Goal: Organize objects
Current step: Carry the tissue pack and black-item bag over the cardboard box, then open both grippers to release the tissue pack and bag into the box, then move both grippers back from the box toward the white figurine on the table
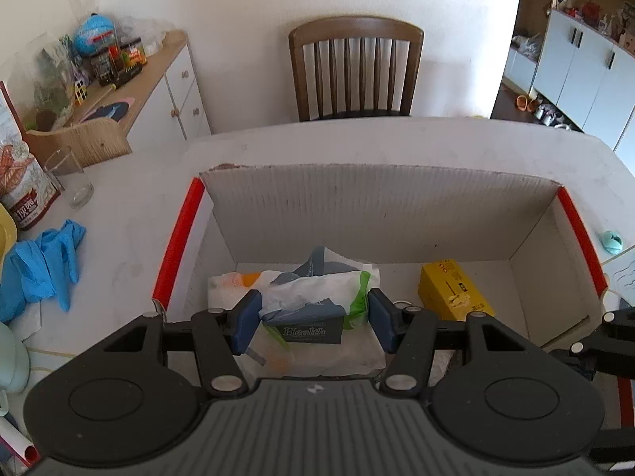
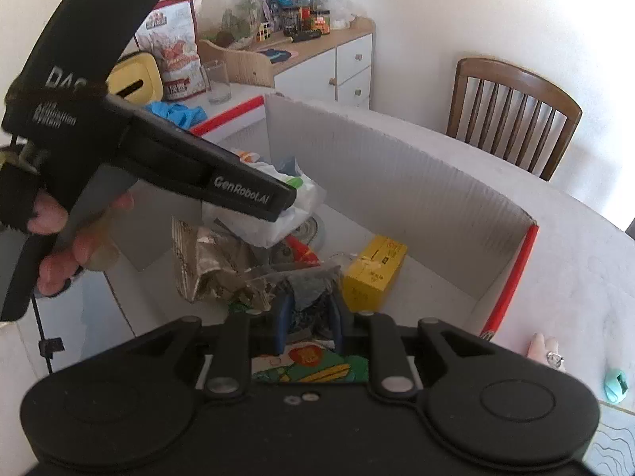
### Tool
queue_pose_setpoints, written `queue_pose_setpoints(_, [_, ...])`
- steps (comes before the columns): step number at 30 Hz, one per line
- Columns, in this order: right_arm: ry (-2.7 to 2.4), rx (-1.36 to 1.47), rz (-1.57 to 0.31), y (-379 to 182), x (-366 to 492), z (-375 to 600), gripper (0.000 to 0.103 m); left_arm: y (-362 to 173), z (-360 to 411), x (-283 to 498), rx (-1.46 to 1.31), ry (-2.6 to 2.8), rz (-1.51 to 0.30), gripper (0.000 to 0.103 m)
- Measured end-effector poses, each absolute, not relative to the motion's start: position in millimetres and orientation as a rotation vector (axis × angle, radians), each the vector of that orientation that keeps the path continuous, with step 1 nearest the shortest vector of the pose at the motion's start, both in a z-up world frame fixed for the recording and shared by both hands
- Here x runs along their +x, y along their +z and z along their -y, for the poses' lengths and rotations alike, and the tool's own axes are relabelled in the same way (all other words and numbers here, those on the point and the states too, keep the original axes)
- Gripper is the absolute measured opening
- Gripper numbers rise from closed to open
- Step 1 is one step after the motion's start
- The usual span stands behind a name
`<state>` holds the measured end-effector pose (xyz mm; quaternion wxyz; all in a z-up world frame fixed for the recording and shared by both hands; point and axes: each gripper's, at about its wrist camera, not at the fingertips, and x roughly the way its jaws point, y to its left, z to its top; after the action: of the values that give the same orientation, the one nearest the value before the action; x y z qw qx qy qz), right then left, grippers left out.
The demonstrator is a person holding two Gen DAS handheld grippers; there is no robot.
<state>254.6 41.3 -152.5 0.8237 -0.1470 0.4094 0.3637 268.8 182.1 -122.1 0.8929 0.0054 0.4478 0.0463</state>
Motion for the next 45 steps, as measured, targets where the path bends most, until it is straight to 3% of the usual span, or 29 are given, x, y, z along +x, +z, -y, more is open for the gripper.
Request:
queue_pose_setpoints(8, [0.774, -0.326, -0.895, -154.6, 251.4, -43.4, 0.026, -125.2, -185.7, 273.8, -0.02, 0.093, -0.966, 0.064])
queue_pose_setpoints(13, [0.775, -0.295, -0.889, -148.7, 251.4, -38.7, 0.038, -125.4, -184.5, 272.4, -0.016, 0.1, -0.965, 0.069])
queue_pose_setpoints(20, [0.791, -0.239, -0.86, -135.1, 248.4, -25.7, 0.048, -118.5, -182.2, 265.0, -0.039, 0.099, -0.947, 0.077])
queue_pose_setpoints(30, [0.813, -0.183, -0.828, -114.3, 243.0, -10.3, 0.053, -103.6, -176.4, 249.4, -0.041, 0.091, -0.921, 0.082])
queue_pose_setpoints(45, [0.809, -0.13, -0.766, -78.8, 233.1, 46.0, 0.072, -74.6, -147.6, 218.3, -0.033, 0.071, -0.855, 0.086])
